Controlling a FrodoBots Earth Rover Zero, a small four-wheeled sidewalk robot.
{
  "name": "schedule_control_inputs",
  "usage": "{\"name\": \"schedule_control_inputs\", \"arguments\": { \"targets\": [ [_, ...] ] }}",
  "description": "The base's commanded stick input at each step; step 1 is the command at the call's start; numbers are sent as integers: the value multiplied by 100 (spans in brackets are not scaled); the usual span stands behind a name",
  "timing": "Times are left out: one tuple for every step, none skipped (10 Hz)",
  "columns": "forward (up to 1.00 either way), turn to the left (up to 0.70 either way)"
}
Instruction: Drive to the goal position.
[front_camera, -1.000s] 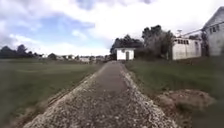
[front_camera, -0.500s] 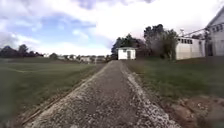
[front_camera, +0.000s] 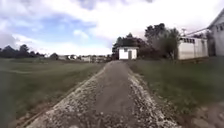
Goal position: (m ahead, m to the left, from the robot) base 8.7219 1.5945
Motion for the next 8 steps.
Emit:
{"name": "schedule_control_inputs", "arguments": {
  "targets": [
    [85, -34],
    [85, -17],
    [85, 0],
    [85, 0],
    [85, 0],
    [85, 0],
    [85, 0],
    [85, 0]
  ]
}}
